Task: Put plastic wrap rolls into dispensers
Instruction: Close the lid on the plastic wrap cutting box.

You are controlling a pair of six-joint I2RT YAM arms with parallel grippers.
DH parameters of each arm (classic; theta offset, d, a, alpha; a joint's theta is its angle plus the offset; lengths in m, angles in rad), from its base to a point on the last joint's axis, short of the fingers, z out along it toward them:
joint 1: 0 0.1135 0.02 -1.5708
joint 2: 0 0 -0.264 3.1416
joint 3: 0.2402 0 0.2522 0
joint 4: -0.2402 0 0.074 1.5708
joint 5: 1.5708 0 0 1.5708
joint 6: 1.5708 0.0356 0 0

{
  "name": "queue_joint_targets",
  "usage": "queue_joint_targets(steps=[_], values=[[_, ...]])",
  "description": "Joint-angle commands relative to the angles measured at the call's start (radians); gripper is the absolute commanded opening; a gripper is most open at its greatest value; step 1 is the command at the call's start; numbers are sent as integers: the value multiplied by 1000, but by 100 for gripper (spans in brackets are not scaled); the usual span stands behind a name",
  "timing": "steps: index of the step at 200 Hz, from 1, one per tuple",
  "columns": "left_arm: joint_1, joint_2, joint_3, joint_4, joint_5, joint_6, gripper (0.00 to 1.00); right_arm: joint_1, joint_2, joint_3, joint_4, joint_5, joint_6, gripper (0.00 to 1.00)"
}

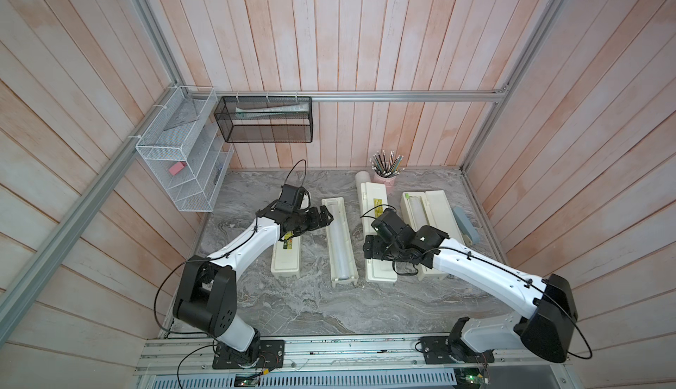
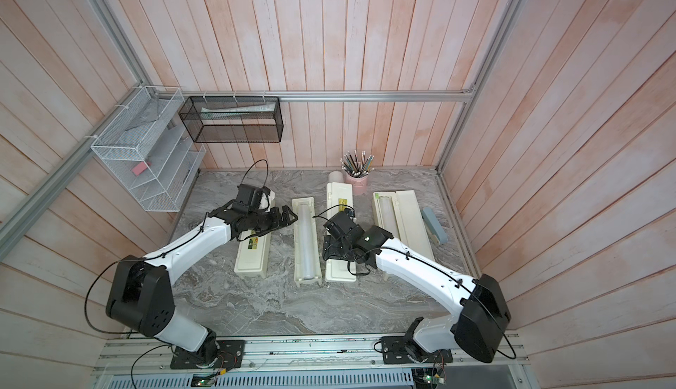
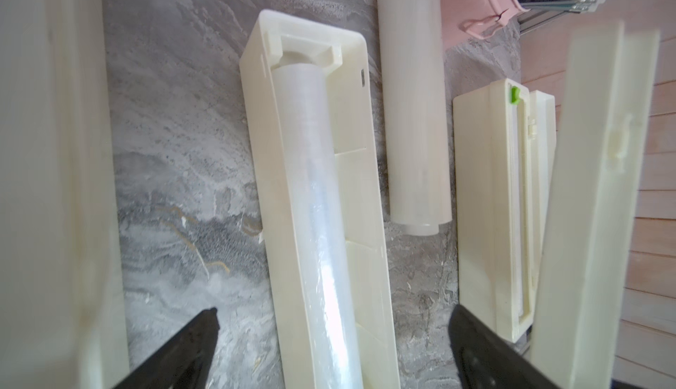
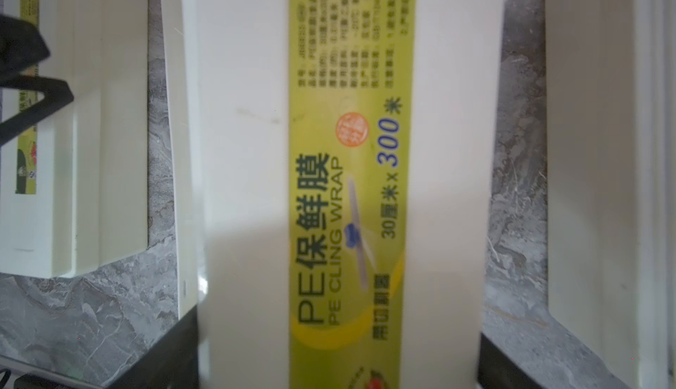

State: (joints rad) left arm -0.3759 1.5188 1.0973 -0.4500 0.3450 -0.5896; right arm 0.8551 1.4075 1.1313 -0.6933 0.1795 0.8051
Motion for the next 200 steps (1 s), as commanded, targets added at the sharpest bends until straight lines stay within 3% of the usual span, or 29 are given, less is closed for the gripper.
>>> queue_joint_targets(steps=[1,76,121,200], values=[[-3,-99,-91,1,26,-46,100,10,67,45,93,-2,-54,78],[-6,-397,-356,-33,71,-84,100,63,278,170,180,10,-60,80],[-22,-482,-471,15,161,-137,100,88,365,238,156,12,-51,81],[-117,-562,-628,208,182,-248,100,125,436,296,98,20,-13,83]])
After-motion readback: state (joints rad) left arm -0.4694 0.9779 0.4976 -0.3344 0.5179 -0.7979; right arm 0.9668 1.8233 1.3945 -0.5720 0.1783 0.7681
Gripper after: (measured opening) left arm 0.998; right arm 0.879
